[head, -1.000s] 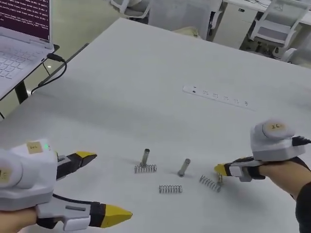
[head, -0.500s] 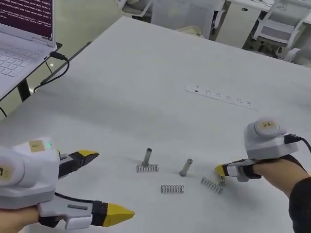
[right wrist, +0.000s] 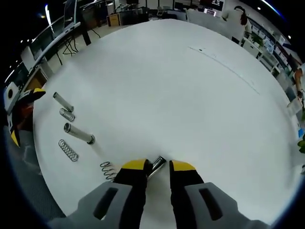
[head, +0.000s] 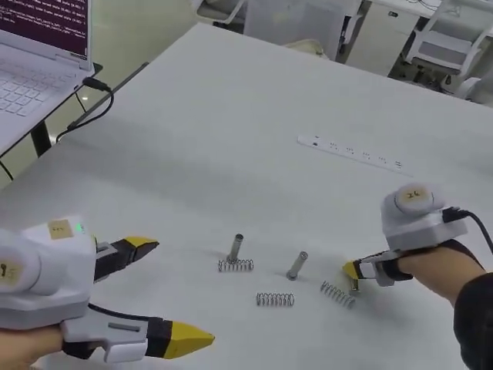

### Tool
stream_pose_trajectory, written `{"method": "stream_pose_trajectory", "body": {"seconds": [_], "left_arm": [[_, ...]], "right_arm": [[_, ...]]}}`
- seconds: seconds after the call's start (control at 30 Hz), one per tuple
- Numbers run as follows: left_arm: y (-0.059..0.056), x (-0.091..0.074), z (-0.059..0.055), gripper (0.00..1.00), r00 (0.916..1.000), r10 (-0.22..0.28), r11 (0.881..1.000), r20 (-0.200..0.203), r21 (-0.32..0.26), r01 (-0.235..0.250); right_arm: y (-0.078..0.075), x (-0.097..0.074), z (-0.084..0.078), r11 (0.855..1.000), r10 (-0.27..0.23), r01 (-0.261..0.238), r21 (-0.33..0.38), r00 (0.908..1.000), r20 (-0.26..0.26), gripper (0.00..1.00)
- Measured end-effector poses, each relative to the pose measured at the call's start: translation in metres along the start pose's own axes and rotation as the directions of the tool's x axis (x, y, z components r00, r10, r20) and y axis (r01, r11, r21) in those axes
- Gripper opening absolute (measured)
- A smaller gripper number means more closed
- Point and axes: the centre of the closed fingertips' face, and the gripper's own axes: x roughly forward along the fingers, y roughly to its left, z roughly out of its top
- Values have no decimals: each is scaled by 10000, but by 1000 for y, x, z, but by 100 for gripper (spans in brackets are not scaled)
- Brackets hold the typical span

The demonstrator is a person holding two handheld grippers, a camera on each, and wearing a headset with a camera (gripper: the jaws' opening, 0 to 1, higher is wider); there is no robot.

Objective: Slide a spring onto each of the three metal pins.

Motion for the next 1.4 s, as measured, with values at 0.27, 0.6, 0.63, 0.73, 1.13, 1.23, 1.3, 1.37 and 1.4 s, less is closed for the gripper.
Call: {"method": "stream_pose_trajectory", "body": {"seconds": [0.27,0.6,0.63,0.73,1.13,1.23,1.3,1.37,1.4], "left_arm": [[1,0,-1,95,10000,10,10000,-11,-56,-10],[0,-2,-2,94,10000,12,10000,-45,-79,-12],[0,-2,-2,94,10000,12,10000,-41,-88,-12],[0,-2,-2,93,10000,4,10000,-47,-96,-5],[-2,-2,1,92,10000,-31,10000,-44,-30,31],[-2,-2,1,92,10000,-35,10000,-44,-17,35],[-3,-2,2,92,10000,-56,10000,-42,-13,56],[-3,-1,2,92,10000,-71,10000,-34,6,71],[-3,-1,3,92,10000,-75,10000,-30,11,75]], "right_arm": [[2,1,0,9984,27,-30,-564,10000,-46,12],[5,1,0,9965,140,-153,-819,9998,-163,9],[6,1,1,9965,163,-175,-816,9997,-159,9],[6,1,1,9960,193,-206,-873,9997,-153,8],[7,-5,0,9953,191,-191,-951,9998,-17,6],[8,-8,0,9955,198,-193,-928,9998,42,5],[6,-11,4,9952,211,-192,-965,9996,190,5],[6,-13,5,9952,208,-181,-961,9994,263,5],[6,-14,6,9950,178,-145,-986,9993,323,5]]}}
